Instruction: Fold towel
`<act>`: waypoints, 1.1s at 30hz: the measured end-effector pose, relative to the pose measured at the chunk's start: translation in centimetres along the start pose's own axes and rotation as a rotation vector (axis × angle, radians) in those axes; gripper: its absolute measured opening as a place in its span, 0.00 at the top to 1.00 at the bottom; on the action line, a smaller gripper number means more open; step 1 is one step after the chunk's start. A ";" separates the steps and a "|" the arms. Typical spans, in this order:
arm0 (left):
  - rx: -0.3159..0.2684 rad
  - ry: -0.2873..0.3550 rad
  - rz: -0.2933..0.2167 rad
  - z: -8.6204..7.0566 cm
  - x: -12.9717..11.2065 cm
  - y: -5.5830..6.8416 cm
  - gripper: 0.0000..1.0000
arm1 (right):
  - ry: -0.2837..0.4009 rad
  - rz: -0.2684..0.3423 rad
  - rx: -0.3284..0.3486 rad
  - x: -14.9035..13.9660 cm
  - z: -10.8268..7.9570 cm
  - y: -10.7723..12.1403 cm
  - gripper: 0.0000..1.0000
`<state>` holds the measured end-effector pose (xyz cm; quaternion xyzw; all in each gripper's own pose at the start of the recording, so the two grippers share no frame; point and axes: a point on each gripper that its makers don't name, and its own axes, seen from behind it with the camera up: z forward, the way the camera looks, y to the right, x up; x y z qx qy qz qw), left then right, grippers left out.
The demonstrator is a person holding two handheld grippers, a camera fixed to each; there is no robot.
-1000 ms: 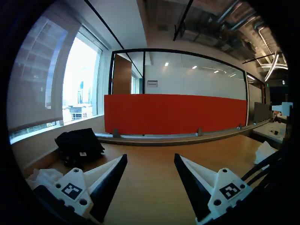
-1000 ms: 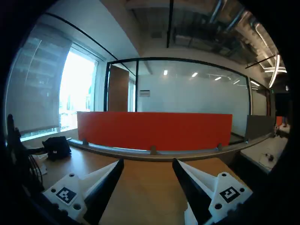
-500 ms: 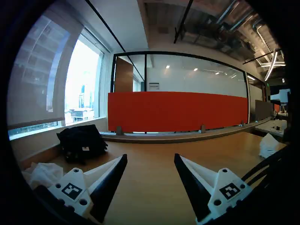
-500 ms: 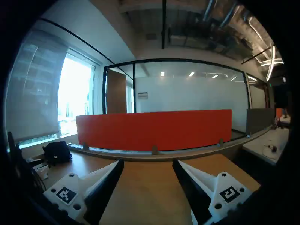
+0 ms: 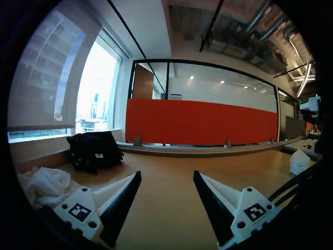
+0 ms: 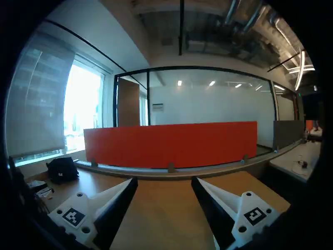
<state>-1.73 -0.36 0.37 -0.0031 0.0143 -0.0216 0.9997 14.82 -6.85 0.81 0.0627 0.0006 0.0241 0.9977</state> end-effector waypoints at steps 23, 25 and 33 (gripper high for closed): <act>0.015 -0.007 0.047 -0.1 -1.2 -0.3 0.07 | -0.016 -0.023 0.017 -1.0 0.1 -0.6 0.00; 0.014 -0.006 0.055 -0.2 -1.3 -0.2 0.07 | -0.017 -0.023 0.019 -1.0 0.1 -0.6 0.00; 0.012 -0.007 0.061 -0.2 -1.5 -0.1 0.07 | -0.012 -0.015 0.022 -1.2 0.2 -0.1 0.00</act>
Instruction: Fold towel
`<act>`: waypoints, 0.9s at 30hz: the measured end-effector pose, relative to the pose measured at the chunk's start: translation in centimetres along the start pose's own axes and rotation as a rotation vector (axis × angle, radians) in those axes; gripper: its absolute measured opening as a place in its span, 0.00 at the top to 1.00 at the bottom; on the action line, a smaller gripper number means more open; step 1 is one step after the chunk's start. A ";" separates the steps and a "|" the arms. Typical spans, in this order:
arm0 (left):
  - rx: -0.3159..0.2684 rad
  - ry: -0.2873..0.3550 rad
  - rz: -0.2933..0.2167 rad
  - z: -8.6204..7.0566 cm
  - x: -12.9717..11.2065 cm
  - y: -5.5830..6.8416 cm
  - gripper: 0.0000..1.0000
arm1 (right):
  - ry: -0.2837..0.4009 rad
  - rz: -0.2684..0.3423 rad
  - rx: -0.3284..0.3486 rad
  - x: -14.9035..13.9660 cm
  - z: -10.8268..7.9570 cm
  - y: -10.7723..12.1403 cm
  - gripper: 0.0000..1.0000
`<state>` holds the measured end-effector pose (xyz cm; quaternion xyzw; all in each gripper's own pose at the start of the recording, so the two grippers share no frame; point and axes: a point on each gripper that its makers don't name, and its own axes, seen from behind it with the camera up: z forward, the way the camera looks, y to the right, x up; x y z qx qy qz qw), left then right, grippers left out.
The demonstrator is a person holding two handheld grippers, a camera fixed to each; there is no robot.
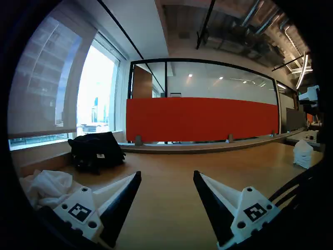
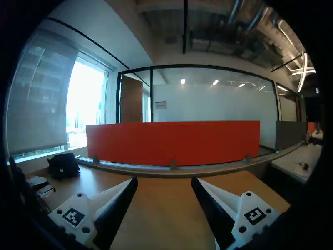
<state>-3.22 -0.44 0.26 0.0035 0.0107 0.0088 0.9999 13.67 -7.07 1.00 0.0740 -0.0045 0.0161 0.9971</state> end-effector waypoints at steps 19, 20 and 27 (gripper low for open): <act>0.000 0.000 0.004 0.1 -0.4 0.1 0.07 | 0.051 -0.035 -0.082 -1.9 -0.9 4.4 0.00; 0.000 0.000 0.004 0.1 -0.4 0.1 0.07 | 0.049 -0.033 -0.087 -2.3 -1.0 4.7 0.00; 0.000 0.000 0.003 0.1 -0.5 0.1 0.07 | 0.024 -0.001 -0.113 -5.5 -1.6 6.8 0.00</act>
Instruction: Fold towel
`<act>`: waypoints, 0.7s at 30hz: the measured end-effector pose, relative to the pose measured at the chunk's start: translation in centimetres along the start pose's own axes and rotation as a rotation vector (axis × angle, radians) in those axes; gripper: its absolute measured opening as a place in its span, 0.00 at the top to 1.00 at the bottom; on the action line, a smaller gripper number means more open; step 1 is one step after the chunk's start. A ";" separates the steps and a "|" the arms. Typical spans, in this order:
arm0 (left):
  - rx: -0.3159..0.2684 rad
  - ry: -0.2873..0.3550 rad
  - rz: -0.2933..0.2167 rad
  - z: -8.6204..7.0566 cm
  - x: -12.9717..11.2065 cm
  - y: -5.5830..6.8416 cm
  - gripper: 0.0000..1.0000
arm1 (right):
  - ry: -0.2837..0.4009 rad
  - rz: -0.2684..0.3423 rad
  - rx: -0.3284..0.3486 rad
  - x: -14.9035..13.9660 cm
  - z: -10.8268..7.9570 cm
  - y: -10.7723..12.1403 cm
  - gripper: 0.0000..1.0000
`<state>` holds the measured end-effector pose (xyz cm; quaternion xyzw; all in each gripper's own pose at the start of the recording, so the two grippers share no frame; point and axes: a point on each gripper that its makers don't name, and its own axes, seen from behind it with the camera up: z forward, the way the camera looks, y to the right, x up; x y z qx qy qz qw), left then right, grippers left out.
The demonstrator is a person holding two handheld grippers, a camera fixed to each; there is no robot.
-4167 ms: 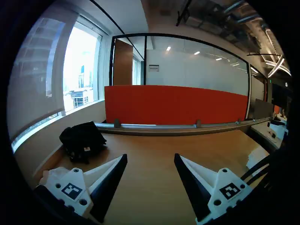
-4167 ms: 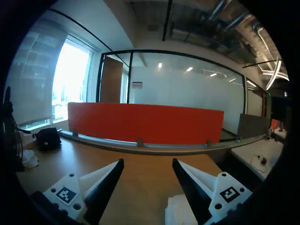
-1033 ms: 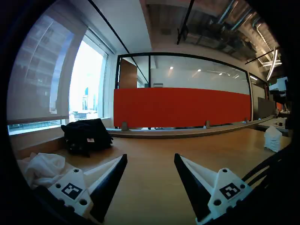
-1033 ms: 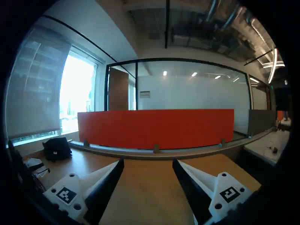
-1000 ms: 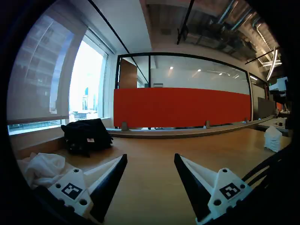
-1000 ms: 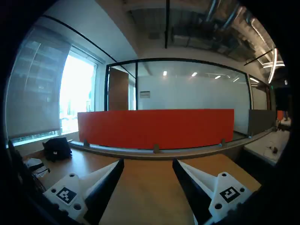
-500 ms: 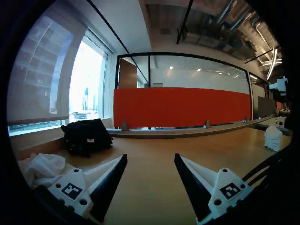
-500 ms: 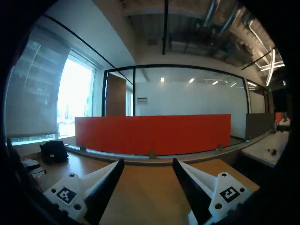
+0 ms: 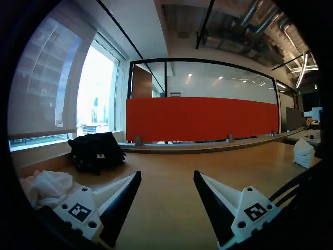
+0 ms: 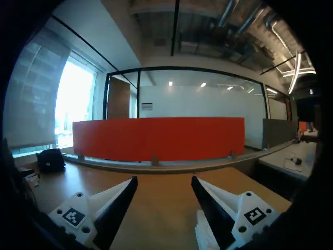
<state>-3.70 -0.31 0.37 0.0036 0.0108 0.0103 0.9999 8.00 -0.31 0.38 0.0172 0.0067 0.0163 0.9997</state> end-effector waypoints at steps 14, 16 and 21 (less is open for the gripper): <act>0.000 0.000 0.000 0.0 0.0 0.0 0.07 | -0.014 0.056 -0.005 -5.2 0.0 2.1 0.00; 0.000 0.000 0.000 0.0 0.0 0.0 0.07 | -0.012 0.064 -0.002 -5.6 0.0 2.2 0.00; 0.000 0.000 0.000 0.0 0.0 0.0 0.07 | -0.015 0.083 -0.017 -6.6 0.3 2.5 0.00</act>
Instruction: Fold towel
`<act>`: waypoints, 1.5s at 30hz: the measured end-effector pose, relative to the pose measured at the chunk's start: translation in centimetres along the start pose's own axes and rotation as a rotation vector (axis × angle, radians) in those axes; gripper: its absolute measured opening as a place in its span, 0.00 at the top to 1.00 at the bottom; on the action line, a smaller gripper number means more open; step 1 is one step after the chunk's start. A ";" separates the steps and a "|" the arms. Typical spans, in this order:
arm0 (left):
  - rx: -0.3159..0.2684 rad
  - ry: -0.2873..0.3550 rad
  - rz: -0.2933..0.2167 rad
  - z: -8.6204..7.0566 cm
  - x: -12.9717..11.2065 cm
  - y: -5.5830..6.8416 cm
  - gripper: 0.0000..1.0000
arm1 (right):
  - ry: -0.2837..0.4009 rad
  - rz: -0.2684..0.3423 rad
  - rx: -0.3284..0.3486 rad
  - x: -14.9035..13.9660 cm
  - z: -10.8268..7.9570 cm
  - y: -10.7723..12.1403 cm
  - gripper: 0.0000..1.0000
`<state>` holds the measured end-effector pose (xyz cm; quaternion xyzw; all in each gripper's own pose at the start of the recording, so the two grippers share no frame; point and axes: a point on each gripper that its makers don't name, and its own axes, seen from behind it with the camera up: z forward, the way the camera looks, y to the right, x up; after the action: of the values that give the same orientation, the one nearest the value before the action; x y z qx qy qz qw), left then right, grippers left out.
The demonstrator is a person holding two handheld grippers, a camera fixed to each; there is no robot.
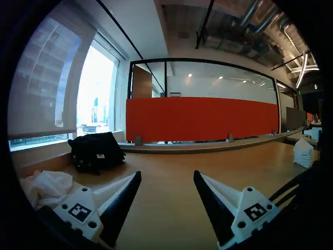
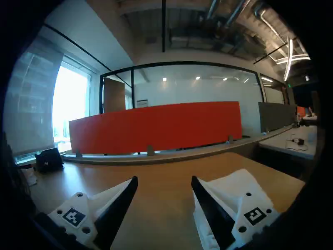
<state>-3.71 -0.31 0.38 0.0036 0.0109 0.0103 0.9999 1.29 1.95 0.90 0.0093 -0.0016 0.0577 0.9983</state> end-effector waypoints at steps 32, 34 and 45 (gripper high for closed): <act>0.000 0.000 0.000 0.0 -0.1 0.0 0.07 | 0.014 -0.083 0.010 -2.6 -0.4 -1.4 0.01; 0.000 0.000 0.000 0.0 -0.1 0.0 0.07 | 0.014 -0.094 0.013 -2.7 -0.4 -1.6 0.01; 0.000 0.000 0.000 0.0 -0.1 0.0 0.07 | 0.014 -0.106 0.015 -2.5 -0.3 -1.8 0.00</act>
<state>-3.77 -0.33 0.39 0.0035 0.0110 0.0102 0.9999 -1.02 -0.10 0.54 0.0164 0.0065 0.0046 0.9998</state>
